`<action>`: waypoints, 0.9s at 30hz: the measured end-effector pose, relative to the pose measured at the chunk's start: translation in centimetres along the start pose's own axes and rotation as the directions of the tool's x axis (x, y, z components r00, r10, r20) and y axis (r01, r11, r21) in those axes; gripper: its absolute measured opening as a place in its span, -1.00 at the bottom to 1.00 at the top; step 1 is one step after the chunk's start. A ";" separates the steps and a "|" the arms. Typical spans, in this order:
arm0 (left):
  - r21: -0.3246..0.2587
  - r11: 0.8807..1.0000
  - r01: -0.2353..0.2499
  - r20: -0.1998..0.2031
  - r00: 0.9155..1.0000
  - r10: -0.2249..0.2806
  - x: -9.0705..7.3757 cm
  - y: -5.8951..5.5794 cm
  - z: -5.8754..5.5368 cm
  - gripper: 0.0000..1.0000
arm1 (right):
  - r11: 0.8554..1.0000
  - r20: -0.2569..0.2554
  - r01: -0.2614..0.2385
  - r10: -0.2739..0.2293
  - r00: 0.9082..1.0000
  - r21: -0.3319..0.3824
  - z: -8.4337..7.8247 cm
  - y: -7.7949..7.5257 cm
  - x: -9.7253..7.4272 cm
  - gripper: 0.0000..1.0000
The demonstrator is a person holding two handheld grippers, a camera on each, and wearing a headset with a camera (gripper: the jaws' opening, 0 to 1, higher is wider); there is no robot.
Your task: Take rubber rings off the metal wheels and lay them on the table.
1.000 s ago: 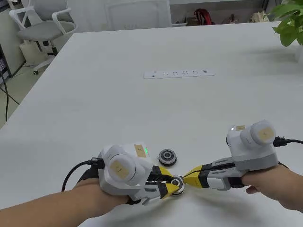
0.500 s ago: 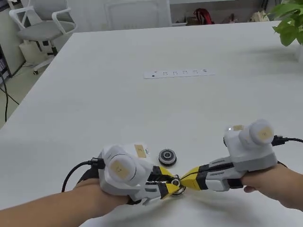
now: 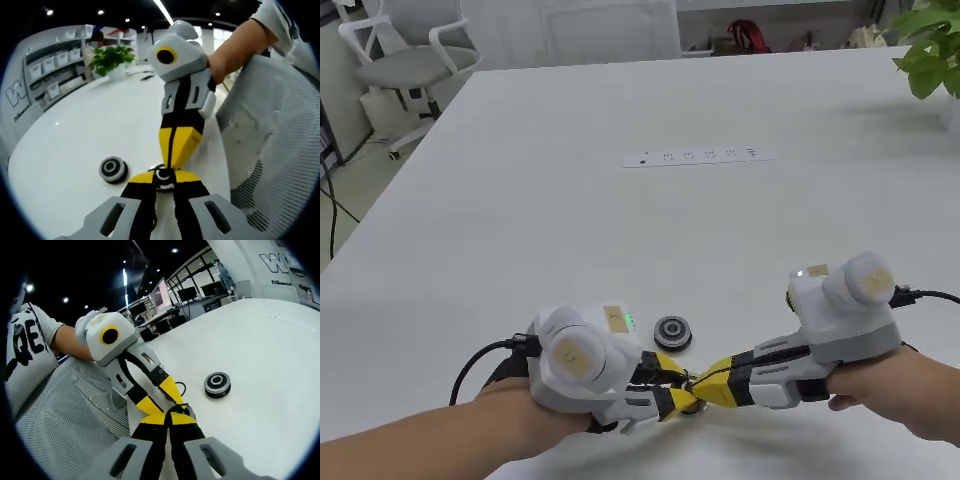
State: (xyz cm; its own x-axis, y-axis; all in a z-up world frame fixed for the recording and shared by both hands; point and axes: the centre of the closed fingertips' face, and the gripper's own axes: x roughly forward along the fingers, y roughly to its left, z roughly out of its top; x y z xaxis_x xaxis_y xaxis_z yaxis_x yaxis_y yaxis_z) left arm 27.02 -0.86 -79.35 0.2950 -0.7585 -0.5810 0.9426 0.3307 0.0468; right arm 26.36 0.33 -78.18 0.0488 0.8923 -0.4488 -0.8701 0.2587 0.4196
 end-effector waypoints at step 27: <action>-0.008 0.999 0.052 0.056 0.997 -0.052 -4.6 0.4 0.3 -0.37 | 0.997 0.015 0.038 -0.039 0.999 0.062 -0.2 -1.2 -0.8 -1.00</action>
State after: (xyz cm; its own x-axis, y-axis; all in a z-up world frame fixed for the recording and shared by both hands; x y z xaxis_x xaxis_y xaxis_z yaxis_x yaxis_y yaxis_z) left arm 26.04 2.62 -76.43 0.2543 -0.8048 -0.5363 0.9553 0.2953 0.0098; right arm 27.25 -0.76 -78.46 0.0895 0.8870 -0.4530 -0.8354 0.3145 0.4508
